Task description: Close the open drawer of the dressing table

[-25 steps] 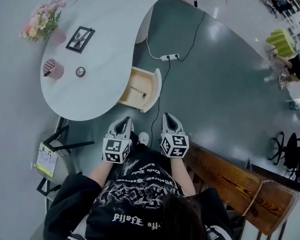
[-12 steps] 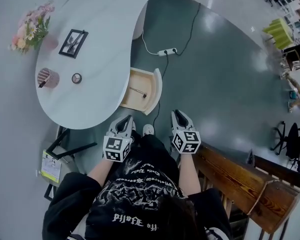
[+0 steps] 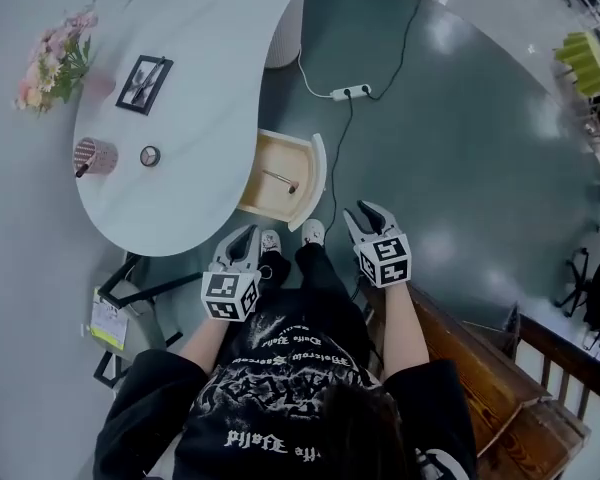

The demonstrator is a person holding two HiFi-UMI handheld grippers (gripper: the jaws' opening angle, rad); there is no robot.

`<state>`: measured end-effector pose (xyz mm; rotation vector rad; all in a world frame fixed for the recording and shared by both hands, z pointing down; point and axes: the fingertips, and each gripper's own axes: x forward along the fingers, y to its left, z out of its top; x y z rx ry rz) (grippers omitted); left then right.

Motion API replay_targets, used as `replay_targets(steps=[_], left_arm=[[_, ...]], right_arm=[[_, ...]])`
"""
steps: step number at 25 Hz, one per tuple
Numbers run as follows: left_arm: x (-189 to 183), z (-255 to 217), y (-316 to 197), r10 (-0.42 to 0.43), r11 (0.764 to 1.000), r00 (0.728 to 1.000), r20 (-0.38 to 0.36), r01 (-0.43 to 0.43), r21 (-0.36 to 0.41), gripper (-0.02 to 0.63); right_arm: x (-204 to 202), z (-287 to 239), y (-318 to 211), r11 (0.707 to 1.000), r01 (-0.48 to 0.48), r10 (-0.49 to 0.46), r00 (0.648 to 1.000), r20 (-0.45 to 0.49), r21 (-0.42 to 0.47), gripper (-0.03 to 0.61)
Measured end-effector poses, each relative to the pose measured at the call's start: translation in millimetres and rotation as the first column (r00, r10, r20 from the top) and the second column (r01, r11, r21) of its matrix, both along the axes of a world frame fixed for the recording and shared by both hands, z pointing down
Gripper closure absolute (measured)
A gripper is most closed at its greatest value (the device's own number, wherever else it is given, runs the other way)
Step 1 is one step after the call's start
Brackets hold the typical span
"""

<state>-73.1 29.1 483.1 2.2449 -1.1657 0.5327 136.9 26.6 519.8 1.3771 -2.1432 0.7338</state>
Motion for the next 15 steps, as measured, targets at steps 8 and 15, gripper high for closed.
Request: replay_targets(steps=[8,15], left_arm=[[-3.5,22.0,-8.5,-0.166,0.983,0.986,0.032,0.168,-0.08,0.588],[-0.8,36.3,-9.1,-0.216,0.967,0.974,0.067,0.223,-0.122,0.588]], right_arm=[[-10.2,43.9,-35.8,0.949,0.309,-0.312,0.948,-0.063,-0.062,0.41],[-28.4,90.6,-47.1,0.866,0.48,-0.492,0.867,-0.072,-0.143,0.405]])
